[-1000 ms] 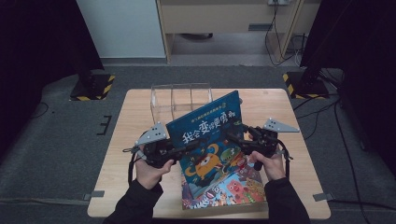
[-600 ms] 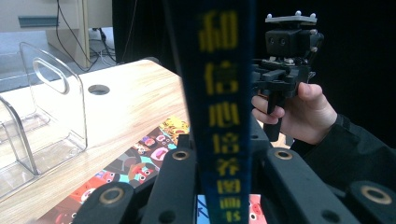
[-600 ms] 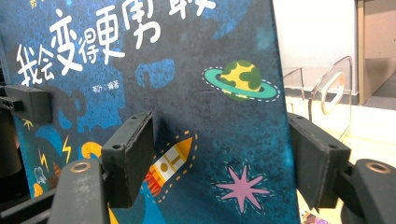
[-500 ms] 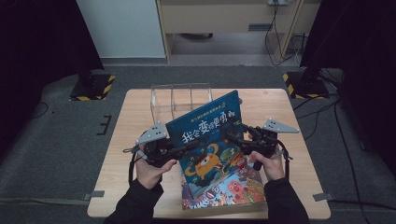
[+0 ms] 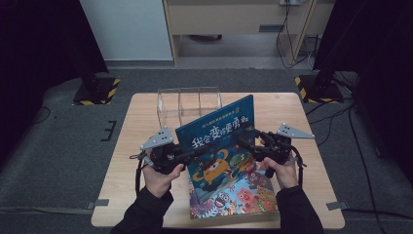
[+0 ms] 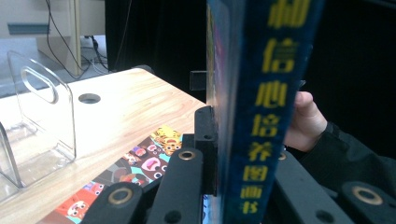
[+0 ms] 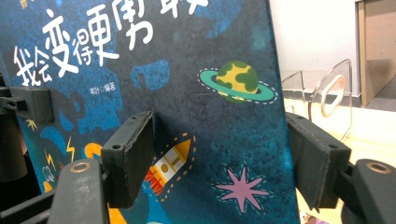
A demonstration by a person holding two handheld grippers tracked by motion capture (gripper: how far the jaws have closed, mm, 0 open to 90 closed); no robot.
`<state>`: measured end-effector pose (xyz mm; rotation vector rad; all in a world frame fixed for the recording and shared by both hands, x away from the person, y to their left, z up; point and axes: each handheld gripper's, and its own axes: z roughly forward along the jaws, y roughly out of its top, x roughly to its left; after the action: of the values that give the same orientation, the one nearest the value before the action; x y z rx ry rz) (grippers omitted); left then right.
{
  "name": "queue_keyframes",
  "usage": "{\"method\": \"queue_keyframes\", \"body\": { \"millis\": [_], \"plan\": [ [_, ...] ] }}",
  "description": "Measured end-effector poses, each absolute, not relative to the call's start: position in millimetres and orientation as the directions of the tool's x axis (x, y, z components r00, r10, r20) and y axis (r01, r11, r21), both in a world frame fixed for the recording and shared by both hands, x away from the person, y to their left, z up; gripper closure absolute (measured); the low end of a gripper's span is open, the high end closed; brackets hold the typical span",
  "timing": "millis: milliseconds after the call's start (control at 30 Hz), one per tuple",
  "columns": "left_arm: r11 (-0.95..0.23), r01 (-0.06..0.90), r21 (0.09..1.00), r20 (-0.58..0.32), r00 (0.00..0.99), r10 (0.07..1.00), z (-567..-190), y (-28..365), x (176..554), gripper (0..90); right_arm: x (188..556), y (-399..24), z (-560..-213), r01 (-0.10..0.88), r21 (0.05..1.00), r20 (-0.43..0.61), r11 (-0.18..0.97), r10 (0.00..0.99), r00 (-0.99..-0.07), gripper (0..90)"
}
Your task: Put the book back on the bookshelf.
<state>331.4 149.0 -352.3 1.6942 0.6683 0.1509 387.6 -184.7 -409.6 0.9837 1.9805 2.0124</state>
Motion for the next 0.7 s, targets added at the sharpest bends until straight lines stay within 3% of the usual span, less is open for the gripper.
{"method": "queue_keyframes", "body": {
  "millis": [400, 700],
  "plan": [
    [-0.078, 0.338, 0.938, -0.255, 0.824, 0.506, -348.2, 149.2, 330.3, 82.7, 387.1, -185.6, -409.0, 0.331, 0.935, 0.345, -0.126, 0.532, -0.773, 29.5],
    [-0.064, 0.331, 0.942, -0.244, 0.8, 0.548, -339.0, 155.9, 330.7, 82.7, 385.9, -201.0, -408.5, 0.308, 0.938, 0.342, -0.162, 0.587, -0.734, 26.1]
  ]
}}
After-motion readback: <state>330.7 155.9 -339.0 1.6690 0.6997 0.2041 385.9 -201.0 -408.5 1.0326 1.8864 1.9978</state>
